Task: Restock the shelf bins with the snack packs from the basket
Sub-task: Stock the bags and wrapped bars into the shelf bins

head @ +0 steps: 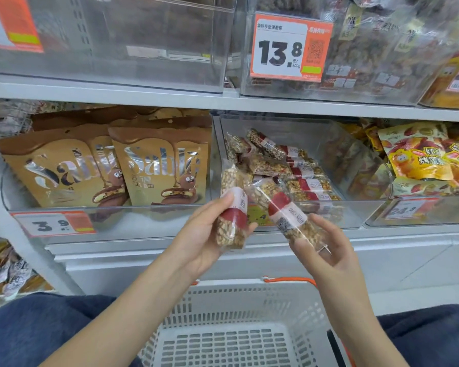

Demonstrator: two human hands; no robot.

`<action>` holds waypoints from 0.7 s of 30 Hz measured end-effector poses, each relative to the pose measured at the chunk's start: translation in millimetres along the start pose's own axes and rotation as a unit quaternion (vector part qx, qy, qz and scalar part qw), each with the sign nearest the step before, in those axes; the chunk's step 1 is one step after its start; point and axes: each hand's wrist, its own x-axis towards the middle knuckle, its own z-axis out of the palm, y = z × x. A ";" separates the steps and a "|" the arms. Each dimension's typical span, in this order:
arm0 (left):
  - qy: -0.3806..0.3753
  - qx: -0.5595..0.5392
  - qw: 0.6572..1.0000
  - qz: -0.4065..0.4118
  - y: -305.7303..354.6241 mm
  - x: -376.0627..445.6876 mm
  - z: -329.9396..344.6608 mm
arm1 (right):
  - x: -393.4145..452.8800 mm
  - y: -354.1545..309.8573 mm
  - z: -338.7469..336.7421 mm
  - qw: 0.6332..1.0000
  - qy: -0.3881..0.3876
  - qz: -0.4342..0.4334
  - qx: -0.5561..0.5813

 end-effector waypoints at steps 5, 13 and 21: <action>-0.024 0.067 0.997 -0.004 -13.6 2.9 1.1 | -19.1 5.4 13.6 0.999 -0.014 -0.028 0.029; -0.131 0.101 0.971 -0.171 0.8 -2.7 -8.8 | 9.1 -13.7 -27.8 0.945 -0.235 -0.146 -0.172; -0.227 0.243 0.931 -0.152 -12.1 -6.2 -6.8 | 43.7 -41.9 -20.1 0.804 -0.359 -0.250 -0.404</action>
